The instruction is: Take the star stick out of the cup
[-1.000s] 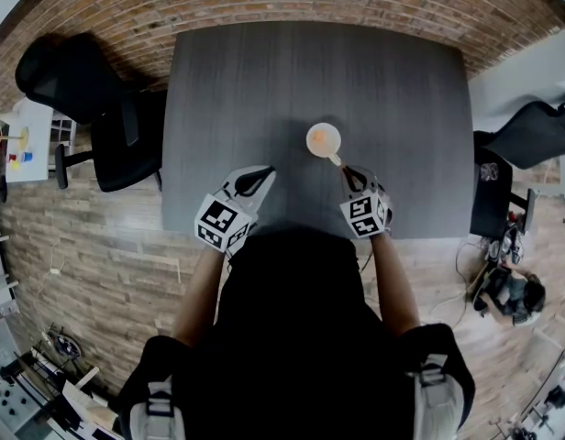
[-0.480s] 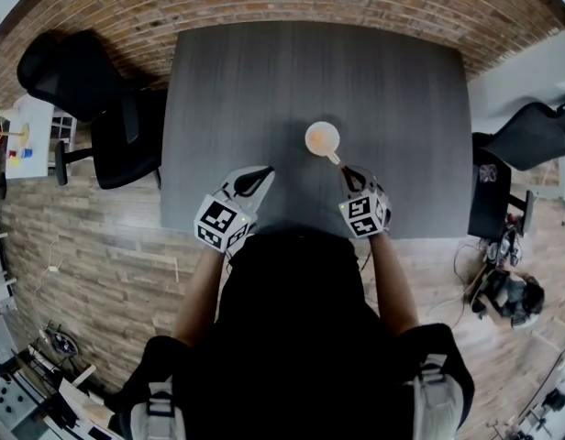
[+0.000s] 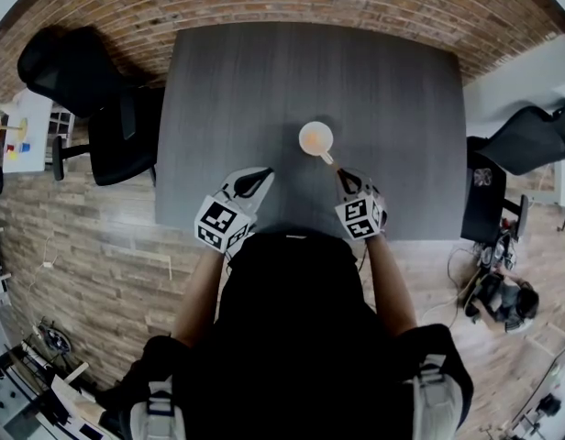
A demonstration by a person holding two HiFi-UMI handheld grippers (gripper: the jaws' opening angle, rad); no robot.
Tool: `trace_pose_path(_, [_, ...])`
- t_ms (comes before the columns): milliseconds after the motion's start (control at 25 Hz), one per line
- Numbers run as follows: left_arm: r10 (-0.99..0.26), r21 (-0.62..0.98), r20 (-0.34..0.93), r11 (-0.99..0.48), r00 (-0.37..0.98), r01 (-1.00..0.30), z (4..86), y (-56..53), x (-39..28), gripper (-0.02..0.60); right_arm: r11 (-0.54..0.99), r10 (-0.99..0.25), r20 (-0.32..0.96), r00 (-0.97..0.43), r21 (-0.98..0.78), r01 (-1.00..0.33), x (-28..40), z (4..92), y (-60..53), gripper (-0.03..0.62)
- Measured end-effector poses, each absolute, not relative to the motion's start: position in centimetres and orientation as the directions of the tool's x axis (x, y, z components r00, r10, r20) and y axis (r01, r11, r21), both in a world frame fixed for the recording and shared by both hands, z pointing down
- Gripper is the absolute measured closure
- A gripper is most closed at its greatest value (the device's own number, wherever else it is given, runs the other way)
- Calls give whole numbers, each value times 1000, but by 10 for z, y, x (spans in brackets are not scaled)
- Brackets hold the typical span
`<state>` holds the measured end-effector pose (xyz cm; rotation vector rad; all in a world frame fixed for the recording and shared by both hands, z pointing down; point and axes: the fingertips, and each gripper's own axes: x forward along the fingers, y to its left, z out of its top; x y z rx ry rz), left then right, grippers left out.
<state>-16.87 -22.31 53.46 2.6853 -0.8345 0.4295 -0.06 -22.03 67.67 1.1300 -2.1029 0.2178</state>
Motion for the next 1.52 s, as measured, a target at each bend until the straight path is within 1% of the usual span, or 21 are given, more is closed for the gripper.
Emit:
trace_pose_path(1000, [-570, 195, 361, -728, 738, -657, 531, -216, -139, 578, 685, -633, 631, -449, 187, -704, 14, 656, -229, 579])
trace_pose_path(1520, [-601, 189, 361, -702, 713, -687, 532, -207, -119, 578, 716, -643, 566, -515, 207, -666, 19, 624, -231, 579])
